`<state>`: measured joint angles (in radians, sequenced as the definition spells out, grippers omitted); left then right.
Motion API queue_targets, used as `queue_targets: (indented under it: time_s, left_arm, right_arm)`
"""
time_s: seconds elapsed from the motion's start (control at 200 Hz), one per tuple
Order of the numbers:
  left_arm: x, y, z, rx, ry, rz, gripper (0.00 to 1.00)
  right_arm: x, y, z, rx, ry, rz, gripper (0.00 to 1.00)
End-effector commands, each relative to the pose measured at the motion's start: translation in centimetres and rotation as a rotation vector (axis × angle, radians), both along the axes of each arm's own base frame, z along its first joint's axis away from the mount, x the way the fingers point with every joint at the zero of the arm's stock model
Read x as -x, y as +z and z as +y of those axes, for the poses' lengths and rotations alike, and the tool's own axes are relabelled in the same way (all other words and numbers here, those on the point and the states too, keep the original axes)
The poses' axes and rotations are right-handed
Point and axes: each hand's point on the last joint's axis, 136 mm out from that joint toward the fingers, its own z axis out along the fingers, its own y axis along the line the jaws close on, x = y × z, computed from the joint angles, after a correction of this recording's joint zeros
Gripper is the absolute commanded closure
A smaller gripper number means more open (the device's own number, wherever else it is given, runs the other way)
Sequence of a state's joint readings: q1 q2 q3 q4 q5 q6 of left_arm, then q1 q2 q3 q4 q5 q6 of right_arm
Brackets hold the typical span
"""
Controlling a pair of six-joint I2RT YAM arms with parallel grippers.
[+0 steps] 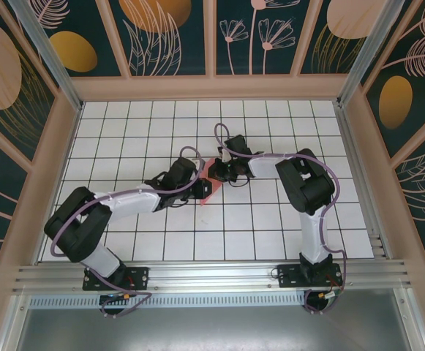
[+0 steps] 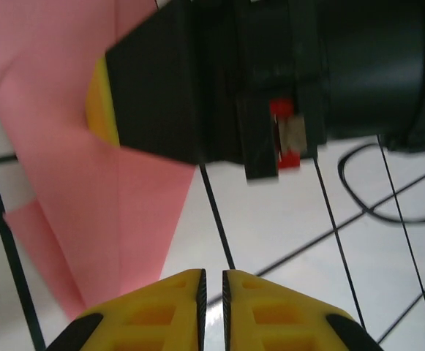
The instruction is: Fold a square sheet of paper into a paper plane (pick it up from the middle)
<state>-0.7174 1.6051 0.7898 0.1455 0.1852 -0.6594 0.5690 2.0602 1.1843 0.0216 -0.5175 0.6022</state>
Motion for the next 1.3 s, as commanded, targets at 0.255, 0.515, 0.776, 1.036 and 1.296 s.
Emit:
queue_targets:
  time_s: [0.255,0.515,0.776,1.036,1.296]
  left_arm:
    - [-0.1,-4.5,1.5,-0.082,0.045,0.084,0.84]
    - [3.1,-7.6,3.4,-0.137,0.017,0.187,0.85]
    - [6.4,-9.5,4.4,-0.135,-0.032,0.282,0.86]
    - [8.0,-8.9,3.6,-0.089,-0.116,0.295,0.86]
    - [8.7,-8.6,3.5,-0.113,-0.157,0.285,0.87]
  right_arm:
    - [1.6,-6.7,-3.2,0.177,-0.054,0.113,0.90]
    - [1.7,-6.7,-3.3,0.181,-0.056,0.115,0.90]
    - [1.7,-6.8,-3.4,0.188,-0.058,0.117,0.90]
    - [1.8,-7.0,-3.6,0.195,-0.062,0.120,0.90]
    - [1.9,-7.3,-3.7,0.203,-0.064,0.125,0.90]
